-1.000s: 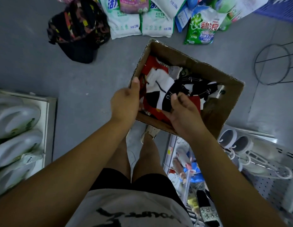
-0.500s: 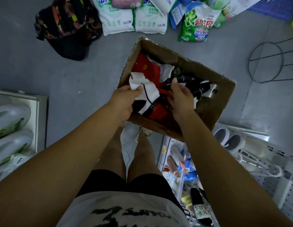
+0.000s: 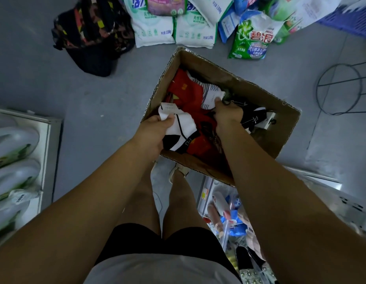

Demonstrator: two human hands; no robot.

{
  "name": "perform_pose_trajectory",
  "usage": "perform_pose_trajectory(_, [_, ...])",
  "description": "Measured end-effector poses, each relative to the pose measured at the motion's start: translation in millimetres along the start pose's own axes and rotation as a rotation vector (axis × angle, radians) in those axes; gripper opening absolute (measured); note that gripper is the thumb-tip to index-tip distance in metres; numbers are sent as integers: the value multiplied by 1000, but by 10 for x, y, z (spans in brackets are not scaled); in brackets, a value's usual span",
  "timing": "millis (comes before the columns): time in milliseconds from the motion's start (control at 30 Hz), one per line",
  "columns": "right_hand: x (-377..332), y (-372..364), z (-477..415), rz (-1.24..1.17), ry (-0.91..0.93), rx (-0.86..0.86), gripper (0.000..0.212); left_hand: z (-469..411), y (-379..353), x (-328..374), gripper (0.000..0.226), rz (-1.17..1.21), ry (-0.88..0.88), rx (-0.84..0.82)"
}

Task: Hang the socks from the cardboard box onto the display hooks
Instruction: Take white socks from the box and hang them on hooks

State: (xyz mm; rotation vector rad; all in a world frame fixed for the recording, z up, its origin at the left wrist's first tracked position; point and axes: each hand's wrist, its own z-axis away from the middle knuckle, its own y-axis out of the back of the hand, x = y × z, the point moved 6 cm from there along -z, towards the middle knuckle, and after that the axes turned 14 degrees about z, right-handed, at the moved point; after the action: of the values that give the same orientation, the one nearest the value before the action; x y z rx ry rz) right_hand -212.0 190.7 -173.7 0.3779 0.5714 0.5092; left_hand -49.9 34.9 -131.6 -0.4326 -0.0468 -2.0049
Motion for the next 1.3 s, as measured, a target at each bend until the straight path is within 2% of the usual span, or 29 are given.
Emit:
perform_pose_trajectory(100, [106,214,245,-121,43,-30,16,113,-3,-15,40,21,-5,-14])
perform_pose_trajectory(167, [124,384,478,-150,95,-80,20,227,-24,-5,39,25,-15,-34])
perform_pose_trajectory(300, [98,789,923,-181,202,-114,12,562,-134,43,32,61,-65,-105])
perform_pose_trajectory(433, [88,1210,1327,-151,321,-137,24,984,-268,81,34,9,-110,-232])
perform_pose_trajectory(633, [101,1900,1952,-115,514,10,7,1588,-462,31,33,-14,-174,-276])
perform_pose_trajectory(767, [244,2194,2308,-65,541,148,14,1857,-565,-22,22,-44,-258,-304])
perform_pose_trajectory(967, [319,2197,2821,-137,580,256,16,2130,-696,147,23,-173,-379,-438])
perform_pose_trajectory(1167, [462,1903,3235,-299,518,271,8,2364,-648,525,61,-341,-517,-529])
perform_pose_trajectory(1233, [518,1809,3384,-326,514,272,5,2424,-601,564,51,-406,-493,-592])
perform_pose_trajectory(1300, [614,1732,3514,-362,500,308,5,2492,-575,547,25,-481,-450,-669])
